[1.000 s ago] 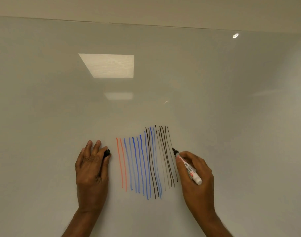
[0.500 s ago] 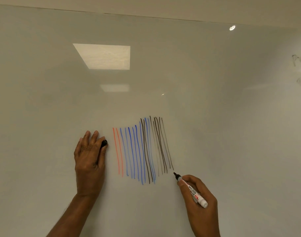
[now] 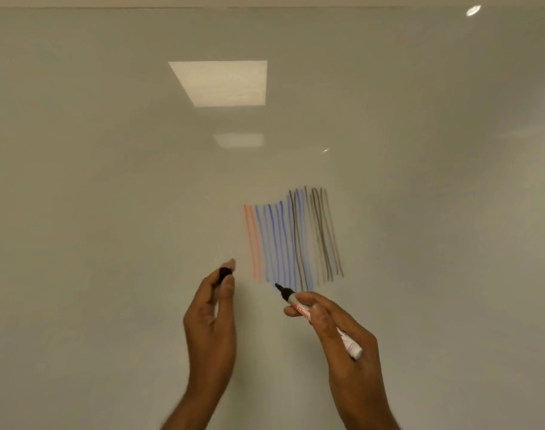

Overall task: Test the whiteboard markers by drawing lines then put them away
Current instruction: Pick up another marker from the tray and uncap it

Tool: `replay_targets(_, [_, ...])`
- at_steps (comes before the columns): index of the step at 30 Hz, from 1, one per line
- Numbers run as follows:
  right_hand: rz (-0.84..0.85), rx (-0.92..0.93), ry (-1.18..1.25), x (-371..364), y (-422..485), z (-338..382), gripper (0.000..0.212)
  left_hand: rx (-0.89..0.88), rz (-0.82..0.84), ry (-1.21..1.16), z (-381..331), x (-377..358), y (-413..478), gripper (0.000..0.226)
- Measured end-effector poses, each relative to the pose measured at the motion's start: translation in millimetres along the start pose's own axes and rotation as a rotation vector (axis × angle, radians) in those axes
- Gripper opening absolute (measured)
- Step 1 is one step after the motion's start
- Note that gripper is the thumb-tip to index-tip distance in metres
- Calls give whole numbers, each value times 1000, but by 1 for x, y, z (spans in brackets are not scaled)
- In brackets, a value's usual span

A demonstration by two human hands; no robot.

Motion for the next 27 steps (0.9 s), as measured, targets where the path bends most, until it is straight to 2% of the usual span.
replay_targets(5, [50,-56,-2,-24,-17,-11,30,545,70,-401,10,4,-13,23])
replay_targets(8, [81,-85,7,-35,-24,-12,31,750,94,-571,14,6,-23,21])
replay_targets(12, [100,-112,21,-45,-31,-15,23,823,117,-632,12,10,-32,22])
replay_targets(19, [80,-141,30,-49,-38,-26,30,830,144,-594,10,15,-45,33])
replay_targets(27, [15,-180,-2,-49,-44,-40,29,848,66,-603,20,22,-56,29])
Point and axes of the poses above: each hand's wrist, its own y-axis towards the middle knuckle, its own x-axis out of the back of the hand, z = x × y, the point moved 7 cm from there along y, towards the middle knuckle, and after that the axes turned 12 degrees about -z, right-handed, at the moved point
